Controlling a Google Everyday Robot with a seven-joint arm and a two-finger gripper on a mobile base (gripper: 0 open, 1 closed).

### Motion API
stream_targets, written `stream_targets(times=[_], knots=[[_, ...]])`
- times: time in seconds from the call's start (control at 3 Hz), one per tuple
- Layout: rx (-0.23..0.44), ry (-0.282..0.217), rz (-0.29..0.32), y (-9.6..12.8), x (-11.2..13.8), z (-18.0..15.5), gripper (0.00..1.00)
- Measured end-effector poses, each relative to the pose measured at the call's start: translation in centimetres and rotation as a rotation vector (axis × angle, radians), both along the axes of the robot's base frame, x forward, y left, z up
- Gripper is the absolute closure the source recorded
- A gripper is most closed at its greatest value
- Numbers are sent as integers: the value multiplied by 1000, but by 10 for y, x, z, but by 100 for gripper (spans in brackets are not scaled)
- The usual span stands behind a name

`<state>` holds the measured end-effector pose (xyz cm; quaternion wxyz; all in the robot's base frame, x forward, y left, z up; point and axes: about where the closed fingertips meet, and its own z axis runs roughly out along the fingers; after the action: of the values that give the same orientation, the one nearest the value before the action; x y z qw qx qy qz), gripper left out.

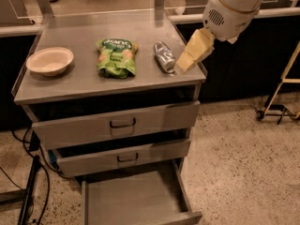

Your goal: Place redbull can into bottom drawer

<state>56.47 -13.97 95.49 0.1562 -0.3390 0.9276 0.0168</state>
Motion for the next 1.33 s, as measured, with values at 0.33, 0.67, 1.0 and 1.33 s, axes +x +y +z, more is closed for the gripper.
stream_targets(times=[0.33,0.67,1.0,1.33], knots=[[66,23,-70,22,43,-22,0],[73,21,-71,25,44,-23,0],[73,11,-75,38,55,-26,0],[64,10,-86,54,72,-34,0]])
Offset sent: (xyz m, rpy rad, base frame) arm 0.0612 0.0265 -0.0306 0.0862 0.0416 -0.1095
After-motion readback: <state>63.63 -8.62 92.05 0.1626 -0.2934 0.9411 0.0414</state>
